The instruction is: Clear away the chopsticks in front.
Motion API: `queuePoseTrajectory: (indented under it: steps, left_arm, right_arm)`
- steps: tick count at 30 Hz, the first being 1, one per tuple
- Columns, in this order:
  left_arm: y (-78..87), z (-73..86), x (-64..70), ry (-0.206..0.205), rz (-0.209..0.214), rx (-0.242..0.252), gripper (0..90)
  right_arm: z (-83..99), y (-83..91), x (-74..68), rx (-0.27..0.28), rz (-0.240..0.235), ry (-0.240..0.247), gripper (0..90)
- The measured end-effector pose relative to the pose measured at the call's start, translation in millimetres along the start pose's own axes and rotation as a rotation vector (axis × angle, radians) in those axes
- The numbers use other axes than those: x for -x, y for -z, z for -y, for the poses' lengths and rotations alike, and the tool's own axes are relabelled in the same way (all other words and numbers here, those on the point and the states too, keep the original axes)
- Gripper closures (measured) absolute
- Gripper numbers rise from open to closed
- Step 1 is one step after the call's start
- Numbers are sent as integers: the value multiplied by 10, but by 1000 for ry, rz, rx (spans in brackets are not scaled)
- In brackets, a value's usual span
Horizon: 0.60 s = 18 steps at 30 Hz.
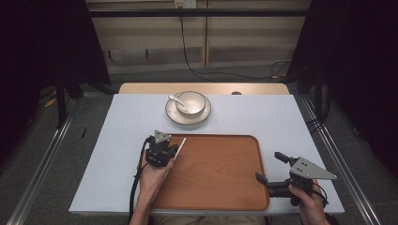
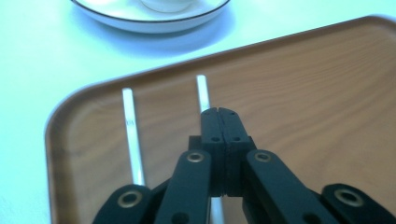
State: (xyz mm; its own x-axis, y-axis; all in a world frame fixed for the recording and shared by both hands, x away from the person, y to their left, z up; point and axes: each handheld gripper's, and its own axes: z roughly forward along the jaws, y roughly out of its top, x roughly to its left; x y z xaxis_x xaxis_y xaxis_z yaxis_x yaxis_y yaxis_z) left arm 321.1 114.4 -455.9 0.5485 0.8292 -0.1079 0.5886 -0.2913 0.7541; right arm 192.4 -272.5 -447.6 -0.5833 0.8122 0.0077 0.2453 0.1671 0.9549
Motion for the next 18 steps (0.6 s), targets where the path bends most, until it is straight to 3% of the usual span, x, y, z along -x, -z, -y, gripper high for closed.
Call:
queuePoseTrajectory:
  steps: [2, 4, 6, 8, 10, 12, 14, 18]
  left_arm:
    - [-72, -27, -3, -17, -2, -40, 900]
    - [-126, -37, -3, -6, 43, -50, 900]
    - [-156, -45, 41, -37, -7, -66, 900]
    - [-187, -50, 33, -32, 14, -85, 900]
    - [-221, -51, -6, -9, -21, -86, 900]
    - [-231, -45, -50, 29, 8, -79, 900]
    - [-209, -53, -76, 24, -11, -91, 900]
    - [-136, -89, -74, 21, 10, -47, 900]
  right_arm:
    - [-1, -1, 0, -2, 4, 2, 20]
    - [0, -1, -1, 0, 1, 1, 20]
    - [0, 3, 3, -2, -3, 2, 20]
    - [0, 1, 4, -1, -4, 2, 20]
    - [-1, 2, 1, -1, -4, 1, 20]
    - [-1, 5, 1, -3, 0, -1, 20]
    - [0, 10, 3, -3, 0, 0, 20]
    - [1, -1, 3, -3, 3, 3, 21]
